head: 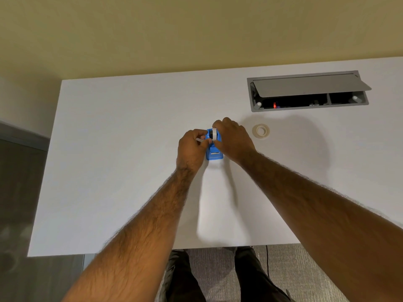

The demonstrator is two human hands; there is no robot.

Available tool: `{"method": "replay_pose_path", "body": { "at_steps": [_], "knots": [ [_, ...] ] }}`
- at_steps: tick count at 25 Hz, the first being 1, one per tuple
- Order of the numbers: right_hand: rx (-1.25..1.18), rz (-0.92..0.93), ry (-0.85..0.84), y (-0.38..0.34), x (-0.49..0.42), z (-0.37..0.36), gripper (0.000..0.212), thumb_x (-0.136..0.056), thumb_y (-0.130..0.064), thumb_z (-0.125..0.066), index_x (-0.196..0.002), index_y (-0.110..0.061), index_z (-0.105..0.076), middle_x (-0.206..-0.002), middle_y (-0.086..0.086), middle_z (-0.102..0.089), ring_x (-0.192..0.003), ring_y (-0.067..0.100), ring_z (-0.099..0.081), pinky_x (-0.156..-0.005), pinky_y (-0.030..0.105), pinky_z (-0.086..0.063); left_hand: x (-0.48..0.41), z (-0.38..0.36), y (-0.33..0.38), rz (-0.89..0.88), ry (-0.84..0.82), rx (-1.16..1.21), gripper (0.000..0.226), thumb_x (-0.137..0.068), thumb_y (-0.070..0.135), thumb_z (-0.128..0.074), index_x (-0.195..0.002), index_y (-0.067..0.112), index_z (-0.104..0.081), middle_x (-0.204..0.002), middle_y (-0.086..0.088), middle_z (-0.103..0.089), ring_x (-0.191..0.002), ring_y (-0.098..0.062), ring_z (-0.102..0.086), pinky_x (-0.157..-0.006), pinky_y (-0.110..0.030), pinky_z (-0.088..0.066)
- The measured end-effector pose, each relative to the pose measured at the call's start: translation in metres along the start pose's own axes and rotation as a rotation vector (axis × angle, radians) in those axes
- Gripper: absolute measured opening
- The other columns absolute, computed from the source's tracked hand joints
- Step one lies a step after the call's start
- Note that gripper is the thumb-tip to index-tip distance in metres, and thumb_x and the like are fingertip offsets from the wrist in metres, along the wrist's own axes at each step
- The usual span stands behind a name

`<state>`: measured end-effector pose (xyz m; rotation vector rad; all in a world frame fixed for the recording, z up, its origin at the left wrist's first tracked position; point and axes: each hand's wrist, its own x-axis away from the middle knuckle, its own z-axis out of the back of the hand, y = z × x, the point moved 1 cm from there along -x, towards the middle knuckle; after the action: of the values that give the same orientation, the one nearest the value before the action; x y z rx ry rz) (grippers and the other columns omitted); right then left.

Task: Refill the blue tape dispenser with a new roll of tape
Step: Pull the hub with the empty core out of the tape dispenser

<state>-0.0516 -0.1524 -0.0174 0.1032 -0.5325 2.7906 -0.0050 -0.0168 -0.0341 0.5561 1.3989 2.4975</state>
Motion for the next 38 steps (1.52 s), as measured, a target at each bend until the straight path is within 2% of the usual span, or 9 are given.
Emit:
{"method": "replay_pose_path", "body": {
  "at_steps": [2,5,6,10,14,20,27,33,38],
  "knots": [
    [-0.009,0.006,0.038,0.001,0.003,0.003,0.033,-0.085,-0.023,-0.067,-0.114,-0.015,-0.053,-0.102,0.007,-0.058,-0.088,0.022,-0.058,-0.080,0.036,-0.051,-0.001,0.000,0.002,-0.027,0.055,-0.006,0.016,-0.092,0.017,-0.064,-0.106,0.016,-0.071,-0.106,-0.002,-0.070,-0.094,-0.015,-0.064,-0.089,-0.028,-0.052],
    [-0.132,0.000,0.050,-0.002,0.006,0.009,0.037,-0.087,-0.020,-0.067,-0.120,-0.014,-0.053,-0.108,0.008,-0.060,-0.091,0.022,-0.060,-0.083,0.032,-0.052,0.001,0.002,0.014,0.016,0.102,0.065,0.021,-0.093,0.021,-0.064,-0.112,0.014,-0.072,-0.108,0.001,-0.071,-0.091,-0.006,-0.065,-0.082,-0.008,-0.049],
    [-0.184,-0.006,0.047,-0.003,0.007,0.011,0.037,-0.088,-0.020,-0.066,-0.121,-0.014,-0.052,-0.111,0.008,-0.061,-0.093,0.022,-0.062,-0.084,0.030,-0.052,0.001,0.002,0.019,0.038,0.098,0.116,0.022,-0.092,0.024,-0.066,-0.111,0.014,-0.072,-0.107,0.002,-0.072,-0.091,-0.005,-0.066,-0.081,-0.007,-0.049],
    [-0.322,-0.049,0.073,-0.010,0.006,0.020,0.037,-0.092,-0.022,-0.061,-0.126,-0.009,-0.053,-0.120,0.011,-0.063,-0.104,0.024,-0.063,-0.090,0.029,-0.049,0.002,-0.001,0.031,0.086,0.050,0.280,0.028,-0.086,0.037,-0.071,-0.108,0.020,-0.075,-0.102,0.005,-0.076,-0.095,-0.012,-0.072,-0.090,-0.037,-0.058],
    [-0.379,-0.058,0.135,-0.020,0.008,0.034,0.038,-0.092,-0.018,-0.058,-0.129,-0.007,-0.055,-0.124,0.014,-0.061,-0.109,0.026,-0.060,-0.095,0.031,-0.047,0.003,-0.001,0.041,0.093,0.043,0.363,0.015,-0.087,0.033,-0.066,-0.093,0.027,-0.079,-0.089,-0.001,-0.078,-0.091,-0.023,-0.074,-0.088,-0.047,-0.059],
    [-0.374,-0.073,0.241,-0.028,0.015,0.048,0.023,-0.092,-0.018,-0.058,-0.111,-0.006,-0.064,-0.110,0.013,-0.064,-0.095,0.023,-0.063,-0.081,0.023,-0.045,0.003,-0.002,0.051,0.167,0.072,0.527,0.023,-0.099,0.021,-0.056,-0.108,0.015,-0.076,-0.092,-0.010,-0.077,-0.088,-0.017,-0.072,-0.085,-0.034,-0.060],
    [-0.442,-0.131,0.295,-0.038,0.017,0.048,0.024,-0.094,-0.021,-0.058,-0.111,-0.005,-0.065,-0.108,0.013,-0.061,-0.092,0.020,-0.063,-0.078,0.020,-0.047,0.001,0.001,0.050,0.187,0.081,0.553,0.025,-0.097,0.020,-0.058,-0.117,0.012,-0.072,-0.109,-0.006,-0.075,-0.104,-0.019,-0.070,-0.096,-0.042,-0.056],
    [-0.445,-0.161,0.352,-0.042,0.014,0.045,0.019,-0.095,-0.018,-0.054,-0.102,-0.006,-0.066,-0.101,0.011,-0.061,-0.082,0.016,-0.060,-0.073,0.024,-0.051,-0.001,0.003,0.055,0.183,0.120,0.576,0.021,-0.095,0.018,-0.062,-0.112,0.014,-0.074,-0.104,-0.002,-0.077,-0.100,-0.017,-0.072,-0.094,-0.041,-0.057],
    [-0.450,-0.205,0.350,-0.042,0.010,0.046,0.016,-0.094,-0.013,-0.051,-0.098,-0.005,-0.065,-0.097,0.011,-0.061,-0.079,0.012,-0.052,-0.069,0.020,-0.041,0.002,0.001,0.059,0.157,0.130,0.571,0.016,-0.094,0.018,-0.063,-0.100,0.017,-0.078,-0.094,-0.002,-0.077,-0.091,-0.015,-0.073,-0.088,-0.035,-0.059]
  ]
}}
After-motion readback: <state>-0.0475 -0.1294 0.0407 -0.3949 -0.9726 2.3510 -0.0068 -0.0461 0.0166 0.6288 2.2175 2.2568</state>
